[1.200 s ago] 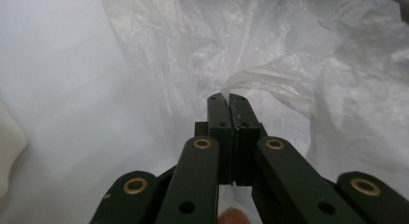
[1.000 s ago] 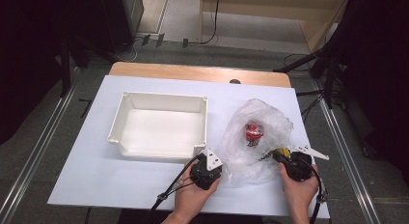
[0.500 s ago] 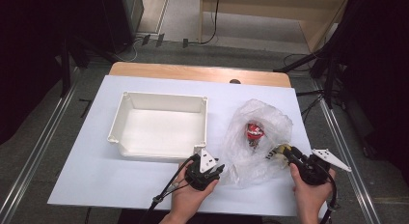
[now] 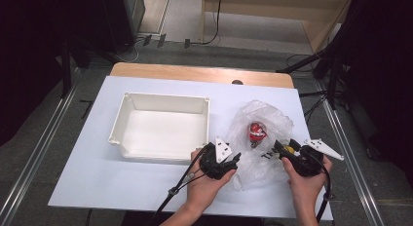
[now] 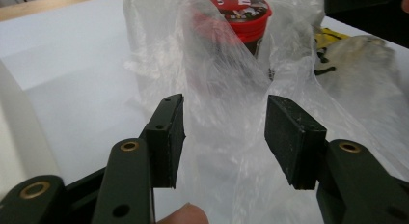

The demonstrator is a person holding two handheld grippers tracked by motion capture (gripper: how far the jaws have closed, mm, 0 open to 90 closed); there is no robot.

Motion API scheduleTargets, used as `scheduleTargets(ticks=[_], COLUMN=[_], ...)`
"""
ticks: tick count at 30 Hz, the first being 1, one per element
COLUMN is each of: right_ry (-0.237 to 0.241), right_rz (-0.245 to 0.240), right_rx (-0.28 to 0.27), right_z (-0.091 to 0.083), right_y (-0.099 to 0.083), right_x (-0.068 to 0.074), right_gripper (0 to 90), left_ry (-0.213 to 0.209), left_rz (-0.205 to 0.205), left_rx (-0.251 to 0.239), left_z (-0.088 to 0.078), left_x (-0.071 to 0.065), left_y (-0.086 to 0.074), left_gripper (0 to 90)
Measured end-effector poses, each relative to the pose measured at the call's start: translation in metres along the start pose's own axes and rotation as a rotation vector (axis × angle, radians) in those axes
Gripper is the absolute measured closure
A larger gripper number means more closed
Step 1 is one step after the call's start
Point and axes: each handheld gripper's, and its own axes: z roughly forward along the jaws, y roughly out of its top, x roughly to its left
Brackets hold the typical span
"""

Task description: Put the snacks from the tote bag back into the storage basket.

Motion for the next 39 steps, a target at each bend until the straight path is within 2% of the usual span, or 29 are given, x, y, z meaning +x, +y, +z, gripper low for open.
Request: scheduleTargets(ticks=[2, 4, 5, 6, 8, 11, 13, 16, 19, 21, 23, 25, 27, 29, 35, 37, 39], right_ry=[-0.008, 0.002, 0.004, 0.007, 0.023, 0.015, -0.007, -0.037, -0.083, -0.103, -0.129, -0.085, -0.006, 0.028, 0.035, 0.058, 0.100], right_rz=[0.010, 0.023, 0.024, 0.017, 0.009, -0.009, -0.004, 0.000, -0.001, 0.015, 0.022, 0.038, 0.034, 0.011, -0.071, -0.088, -0.128], right_rx=[0.022, 0.051, 0.069, 0.083, 0.103, 0.126, 0.135, 0.144, 0.162, 0.175, 0.181, 0.157, 0.102, 0.042, -0.063, -0.078, -0.084], right_z=[0.005, 0.012, 0.015, 0.018, 0.021, 0.024, 0.025, 0.024, 0.023, 0.023, 0.022, 0.019, 0.011, 0.001, -0.024, -0.027, -0.025], right_y=[0.001, 0.000, -0.001, -0.002, -0.005, -0.006, -0.007, -0.008, -0.008, -0.010, -0.012, -0.015, -0.013, -0.008, 0.012, 0.018, 0.024], right_x=[-0.003, -0.006, -0.007, -0.007, -0.008, -0.011, -0.017, -0.026, -0.042, -0.053, -0.060, -0.063, -0.060, -0.055, -0.032, -0.024, -0.014], right_gripper=[38.1, 43.3, 48.8, 59.3, 71.9, 81.8, 86.4, 88.5, 89.3, 89.9, 90.0, 84.4, 69.9, 61.1, 38.8, 33.9, 29.4], left_ry=[0.023, 0.035, 0.032, 0.028, 0.028, 0.047, 0.059, 0.104, 0.129, 0.137, 0.143, 0.133, 0.118, 0.101, 0.063, 0.045, 0.030], left_rz=[0.006, 0.009, 0.000, -0.007, -0.027, -0.018, -0.013, 0.029, 0.015, -0.008, -0.011, -0.012, -0.010, -0.012, -0.024, -0.030, -0.030], left_rx=[0.023, 0.057, 0.072, 0.094, 0.122, 0.155, 0.162, 0.150, 0.121, 0.104, 0.079, 0.065, 0.046, 0.028, -0.028, -0.046, -0.044], left_z=[0.011, 0.022, 0.027, 0.031, 0.037, 0.042, 0.041, 0.037, 0.030, 0.025, 0.021, 0.019, 0.016, 0.012, -0.004, -0.009, -0.013], left_x=[-0.002, -0.002, -0.002, -0.002, -0.001, 0.000, 0.001, -0.001, 0.004, 0.009, 0.011, 0.012, 0.010, 0.009, 0.008, 0.009, 0.010], left_y=[0.003, 0.004, 0.004, 0.003, 0.002, -0.001, -0.002, -0.001, -0.005, -0.009, -0.014, -0.016, -0.016, -0.014, -0.007, -0.006, -0.007], left_gripper=[44.7, 41.8, 41.1, 42.0, 47.4, 66.3, 79.1, 89.0, 90.0, 90.0, 90.0, 84.4, 76.3, 70.8, 56.2, 54.7, 54.4])
